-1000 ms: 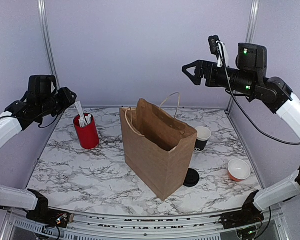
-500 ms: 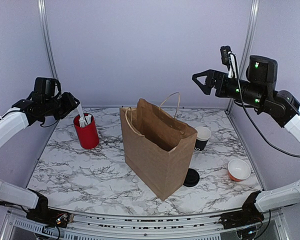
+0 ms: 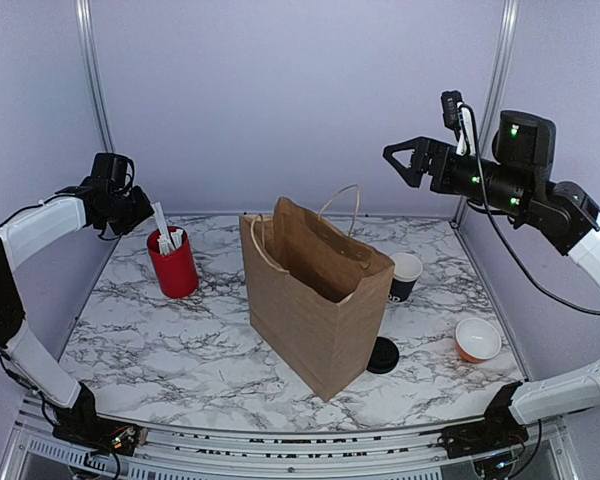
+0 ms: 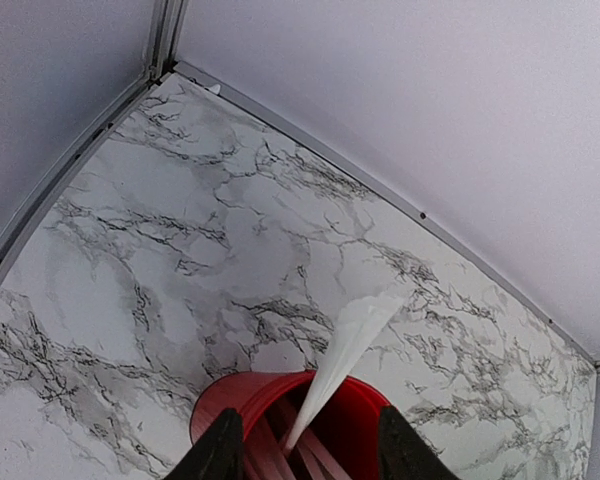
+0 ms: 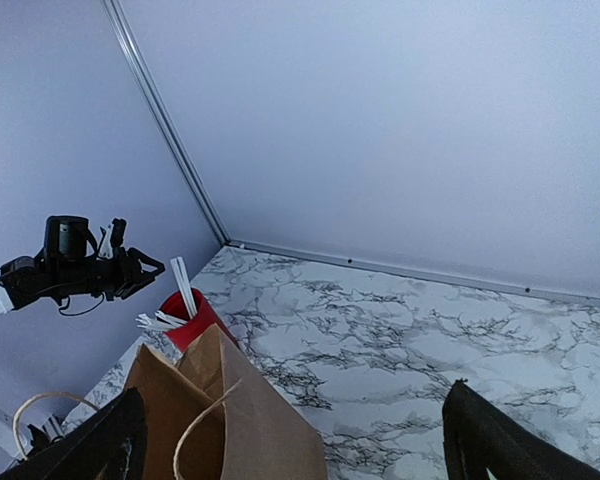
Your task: Pack the takeout coffee
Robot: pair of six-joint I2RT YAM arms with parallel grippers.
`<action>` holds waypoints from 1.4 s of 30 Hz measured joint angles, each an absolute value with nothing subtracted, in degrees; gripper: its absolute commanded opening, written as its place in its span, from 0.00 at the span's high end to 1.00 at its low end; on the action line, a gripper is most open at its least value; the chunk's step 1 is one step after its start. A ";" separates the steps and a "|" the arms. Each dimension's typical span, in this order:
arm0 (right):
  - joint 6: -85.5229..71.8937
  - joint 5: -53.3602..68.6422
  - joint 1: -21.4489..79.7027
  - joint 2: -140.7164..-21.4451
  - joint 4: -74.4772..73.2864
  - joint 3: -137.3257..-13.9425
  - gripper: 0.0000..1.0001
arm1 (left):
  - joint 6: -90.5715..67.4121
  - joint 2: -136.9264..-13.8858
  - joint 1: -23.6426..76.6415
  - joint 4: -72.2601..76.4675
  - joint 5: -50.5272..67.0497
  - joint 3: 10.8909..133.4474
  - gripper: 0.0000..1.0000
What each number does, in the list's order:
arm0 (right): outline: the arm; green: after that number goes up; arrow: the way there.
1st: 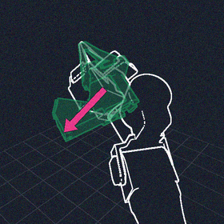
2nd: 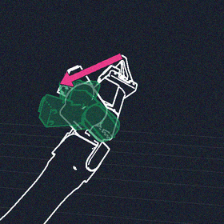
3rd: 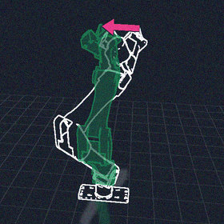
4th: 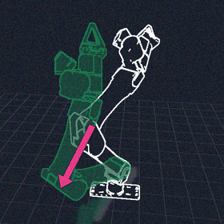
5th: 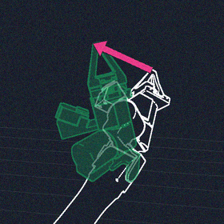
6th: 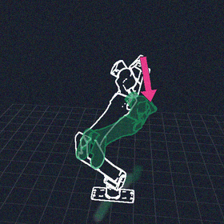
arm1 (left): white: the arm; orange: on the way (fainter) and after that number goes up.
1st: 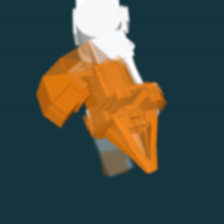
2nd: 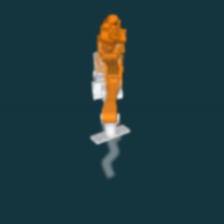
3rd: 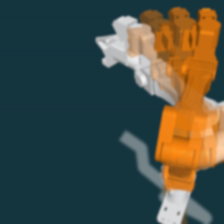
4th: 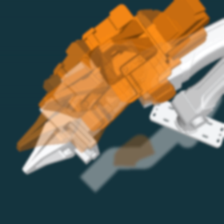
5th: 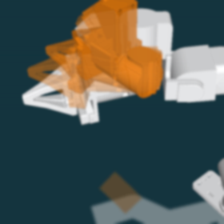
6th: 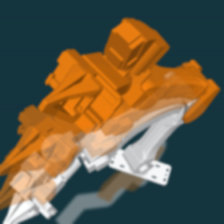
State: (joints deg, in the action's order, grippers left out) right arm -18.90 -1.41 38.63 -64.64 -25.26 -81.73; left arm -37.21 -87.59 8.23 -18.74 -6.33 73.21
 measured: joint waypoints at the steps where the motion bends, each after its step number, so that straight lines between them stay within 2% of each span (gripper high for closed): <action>1: -19.09 -1.37 38.63 -64.60 -25.19 -81.58 0.00 | -37.21 -88.60 7.92 -18.57 -6.31 73.87 0.56; 10: -20.03 -1.37 38.63 -62.59 -25.23 -79.88 0.00 | -36.99 -94.72 6.55 -17.67 -5.74 78.24 0.57; 23: -20.95 -1.37 38.61 -61.87 -25.21 -79.24 0.00 | -36.58 -96.99 6.52 -16.95 -3.33 79.90 0.58; 42: -20.99 -1.30 38.61 -61.87 -25.21 -78.83 0.00 | -35.79 -98.32 6.59 -15.09 0.21 80.84 0.73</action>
State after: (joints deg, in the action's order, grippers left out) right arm -20.99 -1.30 38.61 -61.87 -25.21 -78.83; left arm -35.79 -98.32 6.59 -15.09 0.21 80.84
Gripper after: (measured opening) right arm 0.997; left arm 0.287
